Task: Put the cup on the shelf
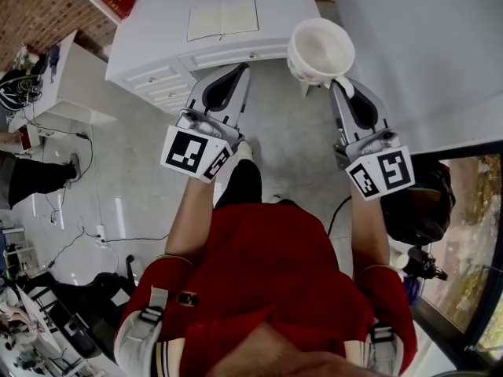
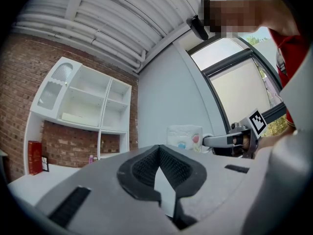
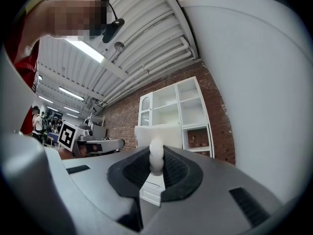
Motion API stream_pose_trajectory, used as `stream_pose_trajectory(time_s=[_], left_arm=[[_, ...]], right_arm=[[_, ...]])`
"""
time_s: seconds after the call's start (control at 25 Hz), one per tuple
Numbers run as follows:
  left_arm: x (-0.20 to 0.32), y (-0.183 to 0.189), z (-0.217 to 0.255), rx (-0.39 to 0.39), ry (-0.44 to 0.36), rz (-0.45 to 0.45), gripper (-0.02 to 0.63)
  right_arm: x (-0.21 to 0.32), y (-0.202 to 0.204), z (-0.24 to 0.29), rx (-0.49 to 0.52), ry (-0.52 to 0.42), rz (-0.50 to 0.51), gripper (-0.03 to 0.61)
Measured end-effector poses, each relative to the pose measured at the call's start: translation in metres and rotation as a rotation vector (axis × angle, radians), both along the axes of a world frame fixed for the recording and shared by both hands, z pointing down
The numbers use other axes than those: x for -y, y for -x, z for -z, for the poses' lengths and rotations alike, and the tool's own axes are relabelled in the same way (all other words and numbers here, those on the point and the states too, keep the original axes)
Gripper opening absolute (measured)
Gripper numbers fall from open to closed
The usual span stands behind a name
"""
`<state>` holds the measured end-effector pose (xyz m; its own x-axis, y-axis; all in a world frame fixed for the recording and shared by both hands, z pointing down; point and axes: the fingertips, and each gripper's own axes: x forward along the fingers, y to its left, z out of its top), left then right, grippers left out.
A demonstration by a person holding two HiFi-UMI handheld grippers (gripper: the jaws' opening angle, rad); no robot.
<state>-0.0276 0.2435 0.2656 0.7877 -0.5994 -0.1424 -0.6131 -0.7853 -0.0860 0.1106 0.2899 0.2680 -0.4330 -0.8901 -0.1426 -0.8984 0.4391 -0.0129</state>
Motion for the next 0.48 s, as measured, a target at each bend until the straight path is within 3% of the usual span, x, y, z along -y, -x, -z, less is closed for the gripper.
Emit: stream_pose_trajectory(time_s=[0.48], left_arm=[[0.127, 0.017, -0.004, -0.019, -0.018, -0.019, 0.003]], right_arm=[[0.121, 0.022, -0.001, -0.013, 0.013, -0.013, 0.035]])
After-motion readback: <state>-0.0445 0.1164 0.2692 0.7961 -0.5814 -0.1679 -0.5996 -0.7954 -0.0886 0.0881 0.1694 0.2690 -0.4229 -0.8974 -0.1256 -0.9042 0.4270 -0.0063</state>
